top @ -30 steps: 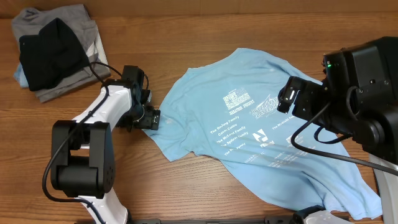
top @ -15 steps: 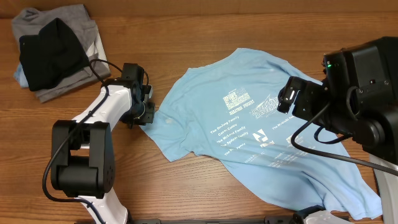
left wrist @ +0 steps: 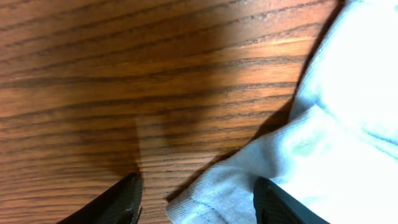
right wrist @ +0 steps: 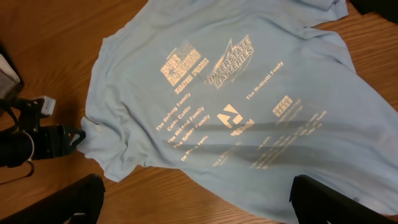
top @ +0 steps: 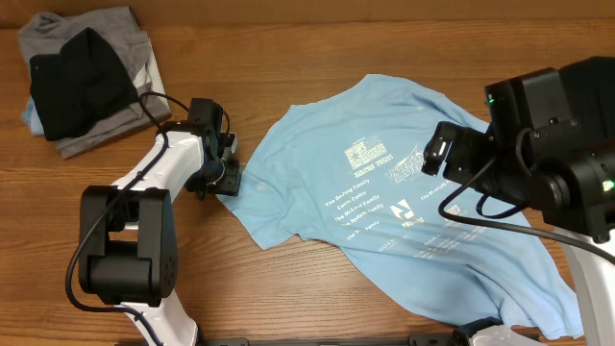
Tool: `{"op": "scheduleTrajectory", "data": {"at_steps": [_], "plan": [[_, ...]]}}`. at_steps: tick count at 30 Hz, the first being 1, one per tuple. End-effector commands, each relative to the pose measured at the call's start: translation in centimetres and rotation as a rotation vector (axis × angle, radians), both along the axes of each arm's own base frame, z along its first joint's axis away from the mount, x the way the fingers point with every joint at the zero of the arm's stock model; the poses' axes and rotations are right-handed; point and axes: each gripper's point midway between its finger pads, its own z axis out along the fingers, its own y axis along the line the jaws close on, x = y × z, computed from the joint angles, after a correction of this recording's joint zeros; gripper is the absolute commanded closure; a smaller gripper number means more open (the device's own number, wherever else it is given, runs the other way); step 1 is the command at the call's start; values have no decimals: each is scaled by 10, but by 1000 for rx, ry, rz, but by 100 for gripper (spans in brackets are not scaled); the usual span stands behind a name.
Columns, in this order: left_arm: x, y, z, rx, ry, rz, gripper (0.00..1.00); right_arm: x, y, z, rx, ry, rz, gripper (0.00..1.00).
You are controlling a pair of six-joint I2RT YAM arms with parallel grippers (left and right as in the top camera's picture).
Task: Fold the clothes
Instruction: 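Grasp the T-shirt's left sleeve edge with the left gripper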
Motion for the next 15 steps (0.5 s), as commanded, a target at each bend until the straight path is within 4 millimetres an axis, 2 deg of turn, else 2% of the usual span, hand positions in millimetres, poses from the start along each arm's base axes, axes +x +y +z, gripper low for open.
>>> {"op": "scheduleTrajectory", "data": {"at_steps": [1, 4, 8, 10, 12, 13, 14, 15], "plan": [[3, -6, 4, -25, -3, -21, 43, 1, 0, 0, 4, -7, -7, 0], [0, -6, -1, -27, 15, -20, 48, 1, 0, 0, 4, -7, -7, 0], [-8, -10, -20, -48, 80, -20, 52, 1, 0, 0, 4, -7, -6, 0], [-14, -9, -31, -44, 117, -19, 61, 1, 0, 0, 4, -7, -7, 0], [-19, -9, -41, -40, 152, -18, 79, 1, 0, 0, 4, -7, -7, 0], [-20, -8, -42, -39, 156, -17, 85, 1, 0, 0, 4, -8, -7, 0], [-20, -9, -44, -40, 159, -16, 96, 2, 0, 1, 5, -10, -7, 0], [-19, -9, -44, -40, 157, -13, 96, 2, 0, 1, 6, -13, -6, 0]]}}
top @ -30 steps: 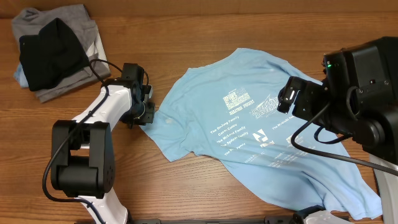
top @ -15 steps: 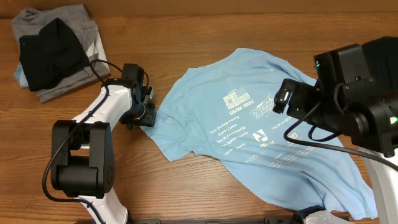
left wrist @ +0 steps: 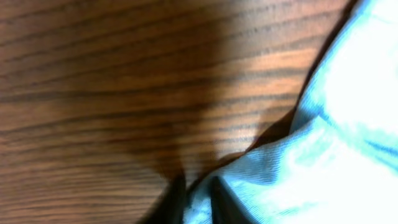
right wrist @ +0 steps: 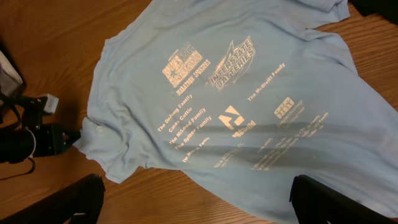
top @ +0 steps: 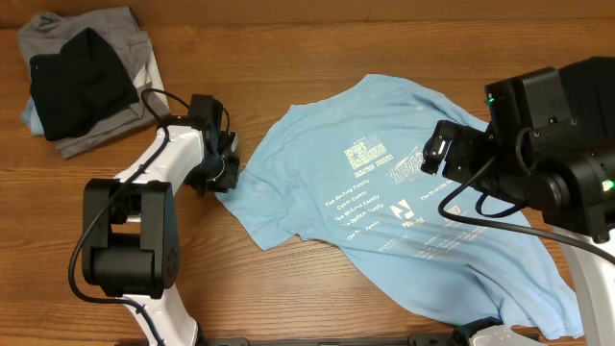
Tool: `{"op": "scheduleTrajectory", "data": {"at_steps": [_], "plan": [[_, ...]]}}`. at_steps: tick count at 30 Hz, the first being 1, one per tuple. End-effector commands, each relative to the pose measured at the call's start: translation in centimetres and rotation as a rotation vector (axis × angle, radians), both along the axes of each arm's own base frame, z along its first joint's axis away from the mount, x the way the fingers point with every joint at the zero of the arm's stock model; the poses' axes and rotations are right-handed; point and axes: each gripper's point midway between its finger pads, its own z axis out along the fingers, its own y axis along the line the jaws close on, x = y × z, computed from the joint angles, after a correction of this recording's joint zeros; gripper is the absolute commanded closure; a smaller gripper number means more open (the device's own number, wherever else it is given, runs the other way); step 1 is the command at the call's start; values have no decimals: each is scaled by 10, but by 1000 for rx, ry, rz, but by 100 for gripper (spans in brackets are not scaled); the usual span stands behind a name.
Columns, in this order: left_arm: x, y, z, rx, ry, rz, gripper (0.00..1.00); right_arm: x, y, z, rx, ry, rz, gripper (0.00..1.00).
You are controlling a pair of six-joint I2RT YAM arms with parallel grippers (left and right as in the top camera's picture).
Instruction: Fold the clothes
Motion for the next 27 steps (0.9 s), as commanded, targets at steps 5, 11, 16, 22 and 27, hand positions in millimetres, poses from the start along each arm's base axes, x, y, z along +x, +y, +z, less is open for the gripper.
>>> {"op": "scheduleTrajectory", "data": {"at_steps": [5, 11, 16, 22, 27], "plan": [[-20, -8, -37, -37, 109, -6, 96, 4, 0, 2, 7, -20, -7, 0], [-2, -1, -25, -18, 75, 57, 96, 4, 0, 2, 7, -20, -7, 0], [31, 42, 7, 14, 16, 309, 96, 3, 1, 1, 11, -16, -4, 0], [41, 126, 35, 5, -23, 630, 96, 4, 8, -27, 25, 56, 13, 0], [15, 184, 45, -26, 16, 855, 96, 9, 11, -58, 14, 106, 14, 0]]}}
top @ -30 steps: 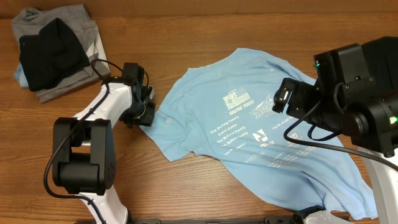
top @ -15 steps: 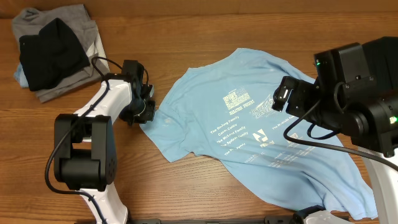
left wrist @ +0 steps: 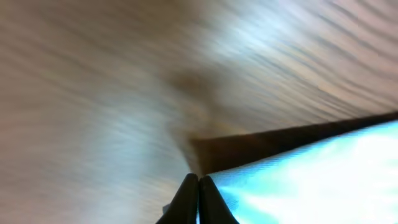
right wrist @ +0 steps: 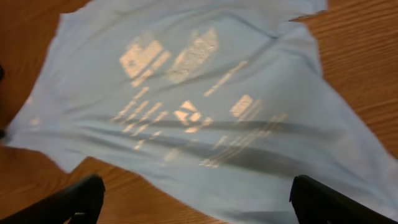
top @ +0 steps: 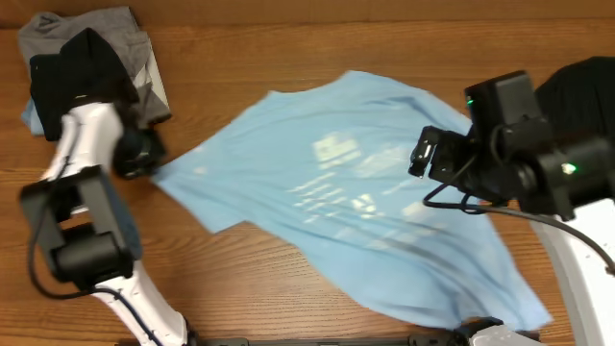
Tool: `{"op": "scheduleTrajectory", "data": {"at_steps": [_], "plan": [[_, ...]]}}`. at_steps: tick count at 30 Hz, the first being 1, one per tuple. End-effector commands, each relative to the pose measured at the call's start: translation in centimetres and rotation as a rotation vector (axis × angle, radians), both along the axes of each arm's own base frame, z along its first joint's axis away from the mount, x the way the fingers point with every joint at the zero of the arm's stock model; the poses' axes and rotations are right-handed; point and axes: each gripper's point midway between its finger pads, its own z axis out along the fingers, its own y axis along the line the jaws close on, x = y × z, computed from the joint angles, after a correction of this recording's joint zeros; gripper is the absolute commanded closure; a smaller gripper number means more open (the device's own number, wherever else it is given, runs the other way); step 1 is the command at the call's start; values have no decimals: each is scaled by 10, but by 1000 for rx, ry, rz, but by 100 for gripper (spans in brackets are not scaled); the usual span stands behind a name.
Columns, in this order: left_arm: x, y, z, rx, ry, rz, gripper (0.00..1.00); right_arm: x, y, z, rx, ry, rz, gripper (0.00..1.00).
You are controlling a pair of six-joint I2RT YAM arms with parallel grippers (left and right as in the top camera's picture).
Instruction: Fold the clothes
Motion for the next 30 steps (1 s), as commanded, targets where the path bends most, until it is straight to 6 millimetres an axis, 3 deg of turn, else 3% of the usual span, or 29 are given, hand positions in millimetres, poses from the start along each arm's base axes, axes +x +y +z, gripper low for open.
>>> {"op": "scheduleTrajectory", "data": {"at_steps": [1, 4, 6, 8, 11, 13, 14, 15, 16, 19, 23, 26, 30], "plan": [[-16, 46, 10, -21, 2, 207, 96, 3, 4, -21, 13, 31, 2, 0], [-40, 75, 17, -35, 21, 355, 96, 13, 13, -37, 44, 23, 14, 0], [-43, 85, 31, -73, -30, 402, 96, 23, 15, -47, 48, 1, 13, 0], [-39, 83, 45, -105, -84, 413, 96, 37, 18, -54, 47, -30, 14, 0], [-25, 70, 86, -142, -228, 366, 96, 70, 24, -72, 30, -60, 10, 0], [-19, 58, 107, -163, -290, 333, 89, 87, 26, -83, 35, -62, 3, 0], [-17, 51, 117, -167, -317, 314, 77, 96, 27, -89, 42, -61, -3, 0], [-16, 46, 125, -162, -336, 294, 48, 105, 28, -93, 55, -61, -9, 0], [-15, 40, 132, -152, -349, 274, 0, 114, 27, -99, 69, -60, -18, 0], [-16, 21, 138, -154, -339, 219, 0, 144, 6, -118, 87, -73, -91, 0], [-20, 5, 133, -176, -295, 193, 0, 168, -18, -130, 116, -92, -154, 0], [-20, -6, 132, -185, -278, 166, 0, 184, -13, -144, 201, -94, -119, 0], [-19, -26, 131, -192, -259, 81, 0, 200, -3, -176, 275, -61, -107, 0]]}}
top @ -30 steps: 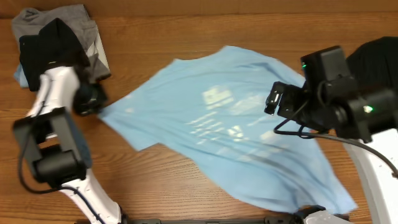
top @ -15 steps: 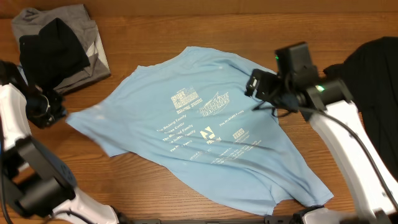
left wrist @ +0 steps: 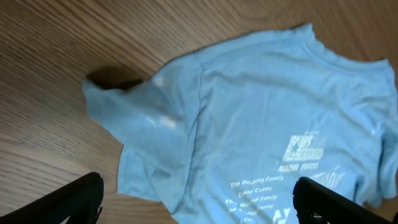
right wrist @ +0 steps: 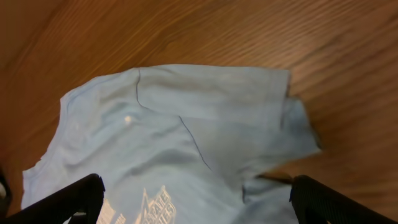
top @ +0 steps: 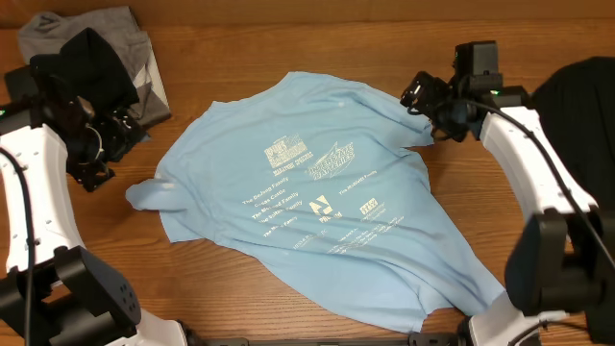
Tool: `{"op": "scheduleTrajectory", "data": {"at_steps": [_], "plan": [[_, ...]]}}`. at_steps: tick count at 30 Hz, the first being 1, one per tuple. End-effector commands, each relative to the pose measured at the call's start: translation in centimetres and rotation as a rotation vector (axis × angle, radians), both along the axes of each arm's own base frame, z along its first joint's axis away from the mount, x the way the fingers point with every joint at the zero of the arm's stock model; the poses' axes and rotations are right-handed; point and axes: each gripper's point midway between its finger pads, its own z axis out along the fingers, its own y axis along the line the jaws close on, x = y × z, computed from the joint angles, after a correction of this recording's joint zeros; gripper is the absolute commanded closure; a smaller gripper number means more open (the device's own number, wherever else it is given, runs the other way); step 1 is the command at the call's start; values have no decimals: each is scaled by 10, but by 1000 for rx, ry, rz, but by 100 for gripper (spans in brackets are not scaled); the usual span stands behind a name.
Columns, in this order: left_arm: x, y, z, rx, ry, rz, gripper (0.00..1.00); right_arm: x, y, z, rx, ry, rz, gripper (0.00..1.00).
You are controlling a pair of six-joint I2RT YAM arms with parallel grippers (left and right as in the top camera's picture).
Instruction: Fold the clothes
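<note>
A light blue T-shirt lies spread on the table with its print up, also in the left wrist view. Its left sleeve lies flat and rumpled, pointing left. My left gripper hangs open above the table just left of that sleeve, holding nothing; in its own view both fingers stand far apart. My right gripper is open over the shirt's right sleeve, which is bunched at its edge, and in the wrist view nothing is between its fingers.
A pile of grey and black clothes sits at the back left corner, close to my left arm. A black garment lies at the right edge. Bare wood shows in front of the shirt.
My left gripper has opened and let go of the left sleeve, and now looks down on the shirt from higher up. My right gripper has moved to the shirt's right sleeve. The shirt lies still.
My left gripper stood open around the edge of the left sleeve, then shut on it. Then the sleeve and the whole shirt were further left. Now the sleeve lies released and the shirt rests in the middle; my right gripper stayed open throughout.
</note>
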Motion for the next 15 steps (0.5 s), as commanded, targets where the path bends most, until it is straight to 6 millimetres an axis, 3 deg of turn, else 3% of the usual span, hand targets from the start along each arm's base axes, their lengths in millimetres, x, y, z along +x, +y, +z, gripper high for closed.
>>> {"op": "scheduleTrajectory", "data": {"at_steps": [1, 7, 15], "plan": [[4, -21, 0, -1, -3, -101, 0, 6, 16, -30, 86, 62, 18, 0], [5, -39, -2, 32, 15, -160, 0, 12, 9, -70, 95, 125, -27, 0], [3, -42, -8, 81, 42, -180, 0, 15, -6, -77, 70, 127, -64, 1]]}}
